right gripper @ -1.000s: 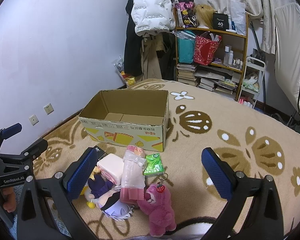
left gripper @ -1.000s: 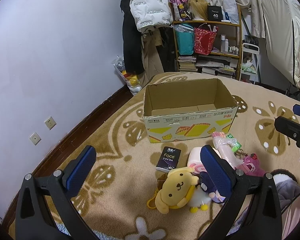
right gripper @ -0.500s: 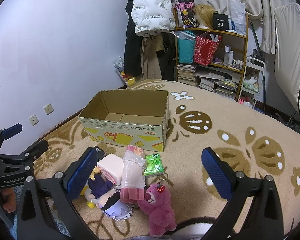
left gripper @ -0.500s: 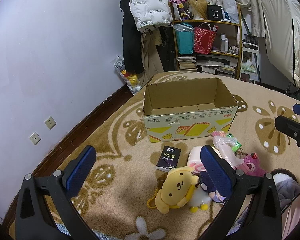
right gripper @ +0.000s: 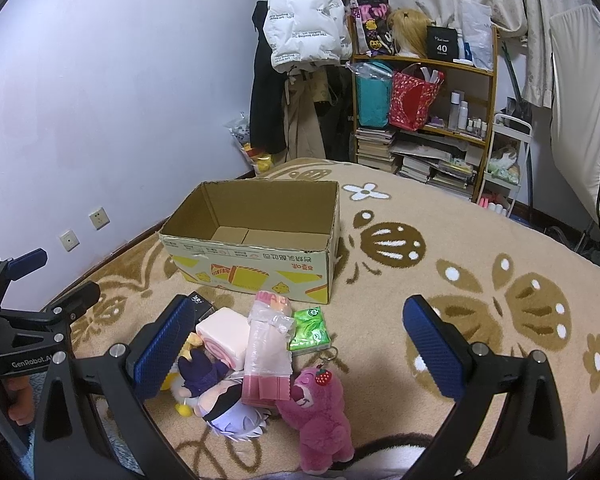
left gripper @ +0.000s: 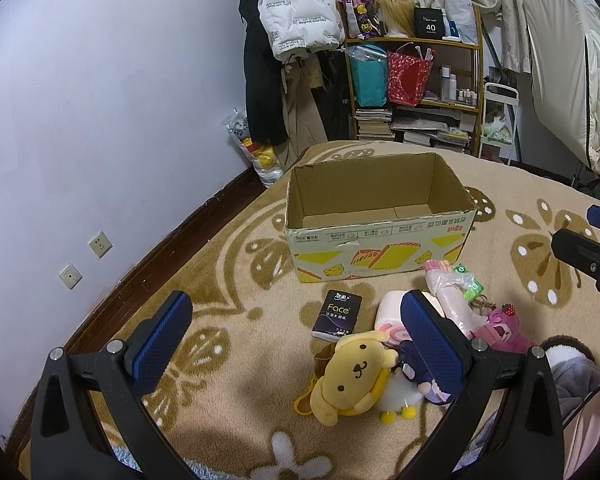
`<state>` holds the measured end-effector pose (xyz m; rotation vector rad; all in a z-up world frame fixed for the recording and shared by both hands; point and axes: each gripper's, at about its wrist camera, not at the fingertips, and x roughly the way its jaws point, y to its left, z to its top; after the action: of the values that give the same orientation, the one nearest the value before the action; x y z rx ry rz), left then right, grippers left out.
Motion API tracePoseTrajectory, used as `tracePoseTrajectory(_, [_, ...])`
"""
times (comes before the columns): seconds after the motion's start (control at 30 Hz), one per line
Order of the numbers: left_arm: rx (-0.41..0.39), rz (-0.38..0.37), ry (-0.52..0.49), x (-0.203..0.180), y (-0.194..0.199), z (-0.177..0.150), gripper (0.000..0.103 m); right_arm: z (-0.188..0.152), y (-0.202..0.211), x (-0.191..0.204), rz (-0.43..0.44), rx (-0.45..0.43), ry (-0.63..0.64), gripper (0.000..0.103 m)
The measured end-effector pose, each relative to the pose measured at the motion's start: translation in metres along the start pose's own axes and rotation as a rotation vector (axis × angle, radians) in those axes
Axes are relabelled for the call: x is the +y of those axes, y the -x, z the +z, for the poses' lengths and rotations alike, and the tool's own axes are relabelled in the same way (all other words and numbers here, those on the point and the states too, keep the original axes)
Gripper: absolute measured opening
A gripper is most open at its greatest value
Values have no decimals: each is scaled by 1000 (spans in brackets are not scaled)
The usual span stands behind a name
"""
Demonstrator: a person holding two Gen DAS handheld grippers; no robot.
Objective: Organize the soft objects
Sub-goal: 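Lower the left tool onto the yellow dog plush while the right tool lowers onto the pink-wrapped package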
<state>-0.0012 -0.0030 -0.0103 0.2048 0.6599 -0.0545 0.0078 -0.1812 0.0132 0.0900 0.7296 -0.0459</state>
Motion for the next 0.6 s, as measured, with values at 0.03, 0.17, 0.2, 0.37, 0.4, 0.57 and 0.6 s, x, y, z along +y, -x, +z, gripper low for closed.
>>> tracePoseTrajectory(0.03, [1, 0, 0, 0, 0, -1, 103, -1, 0, 0, 1, 1, 0, 103])
tracePoseTrajectory(0.17, [9, -1, -1, -1, -1, -7, 103, 0, 0, 0, 0, 2, -1, 103])
tracePoseTrajectory(0.2, [12, -1, -1, -1, -1, -6, 103, -1, -1, 0, -1, 3, -2, 103])
tracePoseTrajectory(0.37, [44, -10, 7, 3, -6, -3, 103, -4, -5, -1, -7, 24, -17, 103])
tracePoseTrajectory(0.4, [55, -14, 10, 3, -8, -3, 103, -4, -6, -2, -8, 30, -22, 103])
tracePoseTrajectory(0.57, [131, -44, 28, 8, -24, 4, 103, -3, -14, -12, -22, 86, -63, 103])
tracePoseTrajectory(0.6, [148, -53, 31, 8, -27, 4, 103, -3, -16, -14, -22, 101, -75, 103])
